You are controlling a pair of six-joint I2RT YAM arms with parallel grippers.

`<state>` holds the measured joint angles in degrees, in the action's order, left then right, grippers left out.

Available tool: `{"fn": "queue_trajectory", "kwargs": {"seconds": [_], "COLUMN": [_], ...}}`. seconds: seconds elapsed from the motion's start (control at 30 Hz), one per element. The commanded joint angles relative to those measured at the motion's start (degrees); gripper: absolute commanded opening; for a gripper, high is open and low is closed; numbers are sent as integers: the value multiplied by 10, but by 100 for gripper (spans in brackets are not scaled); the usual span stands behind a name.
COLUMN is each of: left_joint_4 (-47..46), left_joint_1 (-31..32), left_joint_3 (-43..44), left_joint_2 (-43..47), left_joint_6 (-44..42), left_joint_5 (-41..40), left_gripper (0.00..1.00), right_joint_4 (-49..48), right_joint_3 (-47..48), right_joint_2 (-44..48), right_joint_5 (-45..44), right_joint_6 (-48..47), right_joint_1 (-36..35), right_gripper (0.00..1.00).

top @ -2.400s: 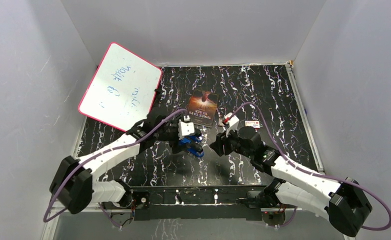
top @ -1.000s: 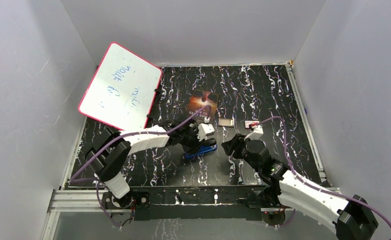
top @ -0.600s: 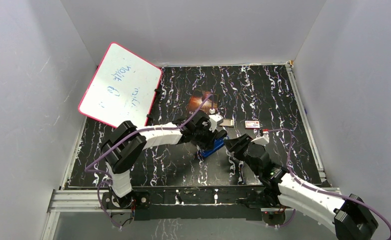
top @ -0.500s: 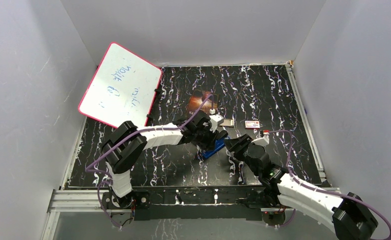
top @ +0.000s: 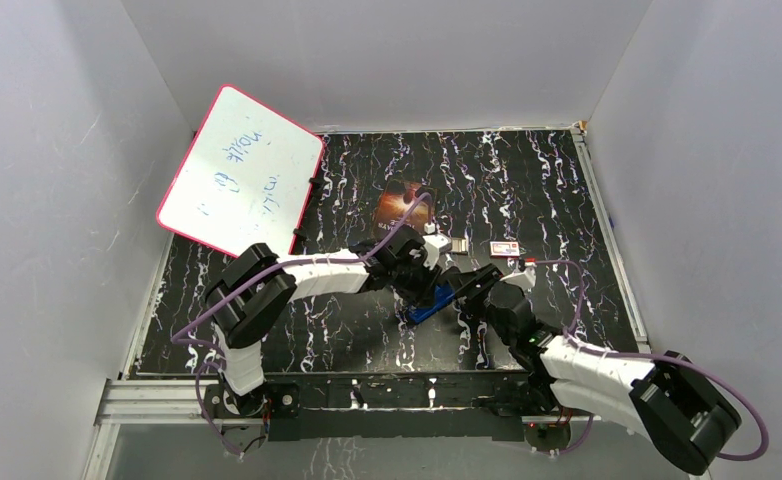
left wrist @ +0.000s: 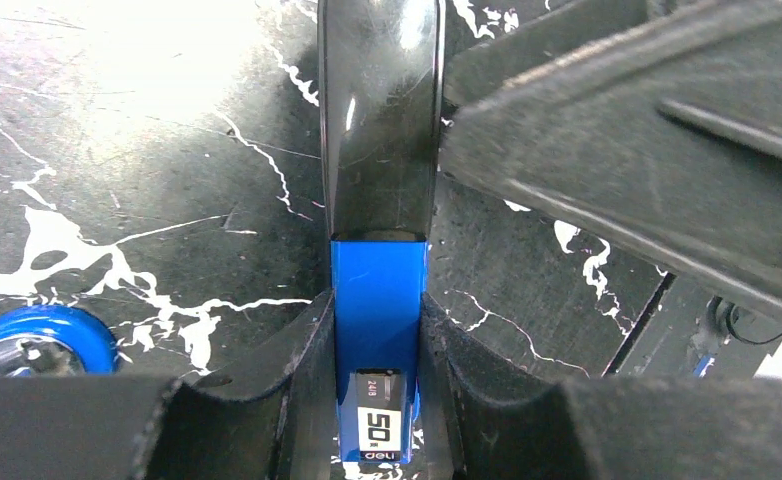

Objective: Load the staples into the stapler

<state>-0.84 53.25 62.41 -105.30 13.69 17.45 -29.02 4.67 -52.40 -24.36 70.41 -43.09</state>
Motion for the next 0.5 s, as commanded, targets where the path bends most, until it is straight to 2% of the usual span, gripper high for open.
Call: {"fn": "queue_trajectory", "kwargs": {"seconds": [0.0,0.47], "left_joint_4": [15,13], "left_joint_1": [10,31], "left_joint_3": [-4,22], "left_joint_2": [0,-13], "left_joint_6": [1,-4], "left_joint_5": [27,-5], "left_gripper": [0,0], "right_joint_4": [-89,-72], "right_joint_3": [-7,10], "right_joint_2": [-37,-91], "right_joint_5": [17,63], "right_joint_6": [13,69], "right_joint_1": [17,31], "right_gripper": [63,60]}}
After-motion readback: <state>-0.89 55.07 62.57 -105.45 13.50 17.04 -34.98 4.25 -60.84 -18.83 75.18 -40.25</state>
